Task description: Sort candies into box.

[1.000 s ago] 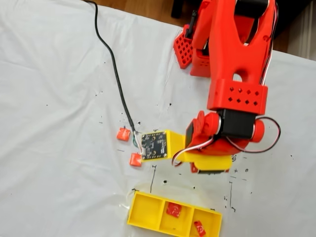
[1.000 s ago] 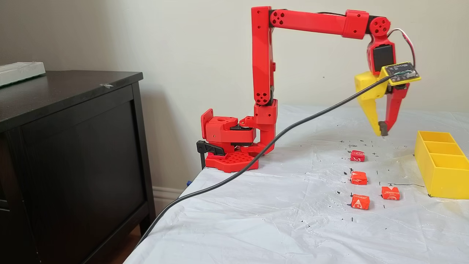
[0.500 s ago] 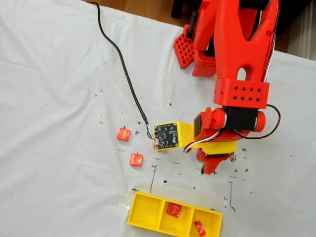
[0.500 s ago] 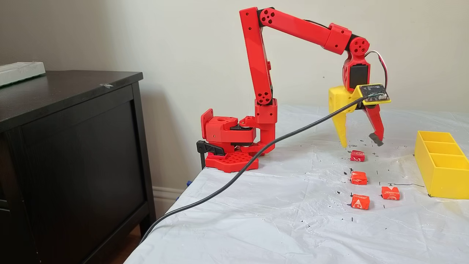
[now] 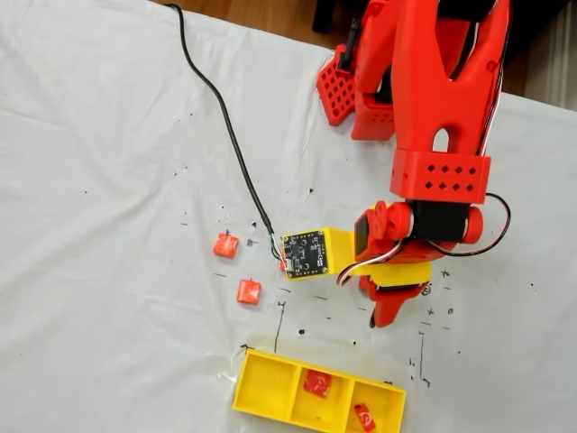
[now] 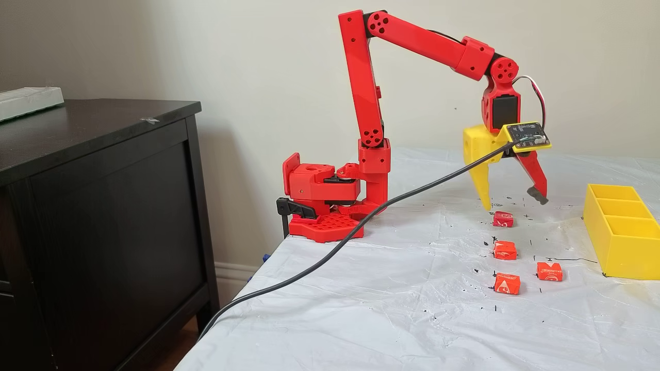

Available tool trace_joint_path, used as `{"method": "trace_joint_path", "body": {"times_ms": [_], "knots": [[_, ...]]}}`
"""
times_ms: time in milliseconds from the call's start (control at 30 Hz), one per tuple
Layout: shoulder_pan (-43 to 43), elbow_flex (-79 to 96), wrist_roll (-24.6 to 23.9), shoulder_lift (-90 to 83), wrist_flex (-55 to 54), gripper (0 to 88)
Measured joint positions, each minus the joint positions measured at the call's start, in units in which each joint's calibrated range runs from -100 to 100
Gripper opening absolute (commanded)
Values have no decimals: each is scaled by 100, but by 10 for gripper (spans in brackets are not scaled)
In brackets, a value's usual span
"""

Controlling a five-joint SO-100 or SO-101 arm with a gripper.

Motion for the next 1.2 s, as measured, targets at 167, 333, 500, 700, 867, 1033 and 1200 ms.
{"method": "trace_joint_path", "body": {"times_ms": [167, 333, 500, 700, 867, 1033, 1200], "knots": [[-24, 0, 0, 161, -16, 338], [-73, 0, 0, 373, -94, 332], [-73, 0, 0, 662, -235, 297], [-146, -9, -39, 815, -314, 27], [-154, -166, -63, 832, -196, 16], [-89, -263, -20, 645, 220, 11], [219, -875, 103, 263, 612, 6]]}}
